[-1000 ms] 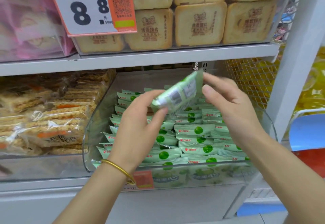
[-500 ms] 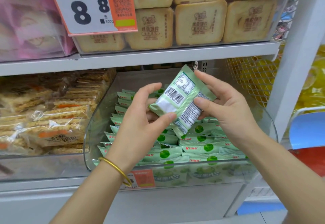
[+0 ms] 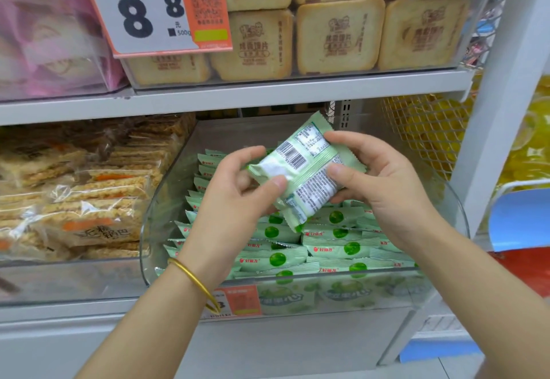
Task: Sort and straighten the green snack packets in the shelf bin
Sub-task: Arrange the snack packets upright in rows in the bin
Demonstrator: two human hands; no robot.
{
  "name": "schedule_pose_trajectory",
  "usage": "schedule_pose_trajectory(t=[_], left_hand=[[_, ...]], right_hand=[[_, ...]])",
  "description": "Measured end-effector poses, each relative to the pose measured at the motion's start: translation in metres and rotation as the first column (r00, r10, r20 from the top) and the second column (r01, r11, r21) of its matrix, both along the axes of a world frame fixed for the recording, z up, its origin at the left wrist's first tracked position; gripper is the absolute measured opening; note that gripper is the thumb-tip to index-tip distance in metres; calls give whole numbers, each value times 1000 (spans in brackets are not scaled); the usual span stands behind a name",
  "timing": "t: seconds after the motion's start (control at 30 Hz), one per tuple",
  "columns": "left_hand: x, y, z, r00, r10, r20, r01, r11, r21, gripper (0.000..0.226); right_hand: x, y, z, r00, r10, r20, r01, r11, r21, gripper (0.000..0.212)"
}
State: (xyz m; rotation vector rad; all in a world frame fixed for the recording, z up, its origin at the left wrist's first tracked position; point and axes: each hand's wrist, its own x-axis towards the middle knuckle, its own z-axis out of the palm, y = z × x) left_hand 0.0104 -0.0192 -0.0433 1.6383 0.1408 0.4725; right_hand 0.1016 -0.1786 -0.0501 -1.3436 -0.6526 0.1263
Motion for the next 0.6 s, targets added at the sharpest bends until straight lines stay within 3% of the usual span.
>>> schedule_pose_trajectory(t=[0.07,0.2,0.27,0.33,0.43,0.6], left_hand=[[3,2,-2,999,35,-32,-40,986,-162,34],[10,7,-2,988,118,-100,-139,960,-241,20],[14,6,-1,991,81,-106,-109,949,-295,12],[17,3,1,991,29,-129,-68,947,-313,10],[21,-1,2,991,-7,-137,-42,933,-357,17],[26,-2,0,982,129,-136,-139,988,-73,20]], right_hand=[[0,-1,1,998,28,-57,-27,999,21,28],[-1,-4,5,988,82,-128,-82,997,6,57],[-1,-4,5,1000,17,15,-15,994,-104,59],[0,-3,4,981,-63,184,102,972,-210,43],[6,-7,5,962,-143,234,188,964,-187,23],[12,-15,6,935,-268,232,304,943,-136,13]])
